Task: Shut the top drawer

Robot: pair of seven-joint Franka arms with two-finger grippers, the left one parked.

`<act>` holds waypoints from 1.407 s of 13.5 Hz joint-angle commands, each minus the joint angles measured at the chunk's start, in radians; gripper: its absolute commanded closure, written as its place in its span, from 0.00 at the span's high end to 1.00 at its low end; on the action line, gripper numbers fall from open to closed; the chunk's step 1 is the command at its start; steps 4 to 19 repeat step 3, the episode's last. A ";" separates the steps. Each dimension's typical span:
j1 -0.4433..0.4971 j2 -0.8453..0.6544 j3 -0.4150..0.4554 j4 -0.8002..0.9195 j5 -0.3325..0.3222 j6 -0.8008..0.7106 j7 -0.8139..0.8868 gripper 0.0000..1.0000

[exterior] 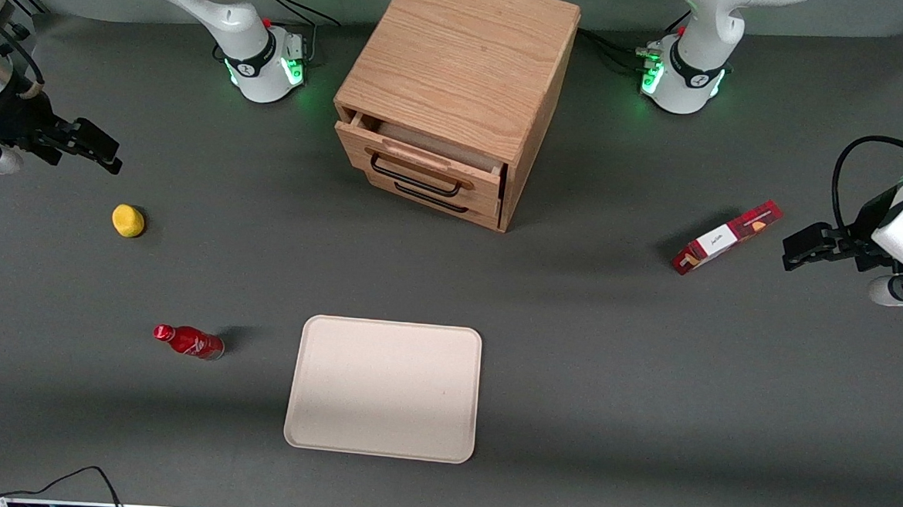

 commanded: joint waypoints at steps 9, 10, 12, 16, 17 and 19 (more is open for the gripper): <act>-0.001 -0.021 -0.003 0.013 0.012 0.009 0.028 1.00; -0.001 -0.021 -0.003 0.013 0.012 0.009 0.028 1.00; -0.001 -0.021 -0.003 0.013 0.012 0.009 0.028 1.00; -0.001 -0.021 -0.003 0.013 0.012 0.009 0.028 1.00; -0.001 -0.021 -0.003 0.013 0.012 0.009 0.028 1.00; -0.001 -0.021 -0.003 0.013 0.012 0.009 0.028 1.00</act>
